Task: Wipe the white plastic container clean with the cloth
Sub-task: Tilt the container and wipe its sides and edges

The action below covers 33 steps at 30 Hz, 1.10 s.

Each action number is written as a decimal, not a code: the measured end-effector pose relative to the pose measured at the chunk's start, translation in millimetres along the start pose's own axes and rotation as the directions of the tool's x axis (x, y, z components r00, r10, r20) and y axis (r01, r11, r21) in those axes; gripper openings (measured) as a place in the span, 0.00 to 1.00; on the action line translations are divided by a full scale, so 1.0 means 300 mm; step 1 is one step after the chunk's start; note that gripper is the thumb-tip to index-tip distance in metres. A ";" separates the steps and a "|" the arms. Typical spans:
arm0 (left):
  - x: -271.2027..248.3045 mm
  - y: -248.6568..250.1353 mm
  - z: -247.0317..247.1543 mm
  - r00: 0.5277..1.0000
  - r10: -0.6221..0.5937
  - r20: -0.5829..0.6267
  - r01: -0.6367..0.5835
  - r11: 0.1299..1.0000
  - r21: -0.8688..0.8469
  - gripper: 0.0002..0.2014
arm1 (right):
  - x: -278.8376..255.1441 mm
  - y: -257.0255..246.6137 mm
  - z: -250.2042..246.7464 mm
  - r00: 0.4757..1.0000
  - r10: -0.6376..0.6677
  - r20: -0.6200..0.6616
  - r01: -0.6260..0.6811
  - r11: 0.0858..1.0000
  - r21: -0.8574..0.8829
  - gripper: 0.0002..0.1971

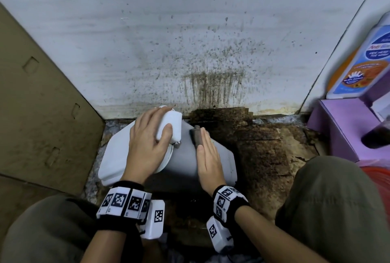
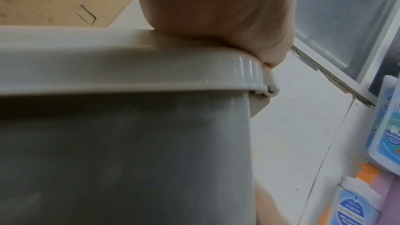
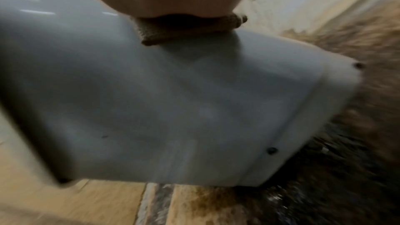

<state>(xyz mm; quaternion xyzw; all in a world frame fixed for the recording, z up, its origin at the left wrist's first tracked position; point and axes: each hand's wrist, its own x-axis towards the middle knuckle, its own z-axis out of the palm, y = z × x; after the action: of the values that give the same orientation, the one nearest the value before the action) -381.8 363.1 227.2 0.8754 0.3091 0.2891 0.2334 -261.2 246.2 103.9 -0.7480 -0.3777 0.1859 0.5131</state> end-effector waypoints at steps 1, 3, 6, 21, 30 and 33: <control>0.001 -0.003 -0.001 1.000 0.001 -0.004 -0.001 1.000 -0.002 0.24 | 0.002 0.029 -0.008 0.997 0.072 -0.008 -0.072 0.997 0.012 0.29; 0.003 -0.007 0.000 1.000 0.001 -0.004 -0.001 1.000 -0.005 0.23 | 0.012 0.075 -0.026 0.973 0.231 -0.029 -0.231 0.973 0.001 0.28; 0.006 -0.010 -0.001 1.000 -0.002 -0.005 0.002 1.000 -0.004 0.23 | 0.032 0.089 -0.038 0.929 0.369 -0.041 -0.370 0.929 -0.014 0.27; -0.001 -0.014 -0.005 0.999 -0.020 -0.046 0.020 1.000 -0.005 0.25 | 0.032 -0.189 0.040 0.988 0.154 -0.008 -0.151 0.978 0.141 0.25; -0.016 -0.005 -0.004 1.000 -0.012 -0.028 0.012 1.000 0.000 0.25 | 0.004 -0.083 0.004 0.971 -0.240 0.004 0.239 0.965 -0.105 0.29; -0.017 -0.011 -0.010 0.999 -0.021 -0.024 0.021 1.000 -0.001 0.25 | 0.011 -0.061 -0.003 0.976 -0.218 0.031 0.219 0.975 -0.033 0.28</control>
<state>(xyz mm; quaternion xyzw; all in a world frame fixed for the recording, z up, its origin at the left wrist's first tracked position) -388.3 362.8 225.8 0.8685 0.3211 0.2973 0.2328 -265.3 251.5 121.1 -0.7086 -0.4677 0.1315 0.5117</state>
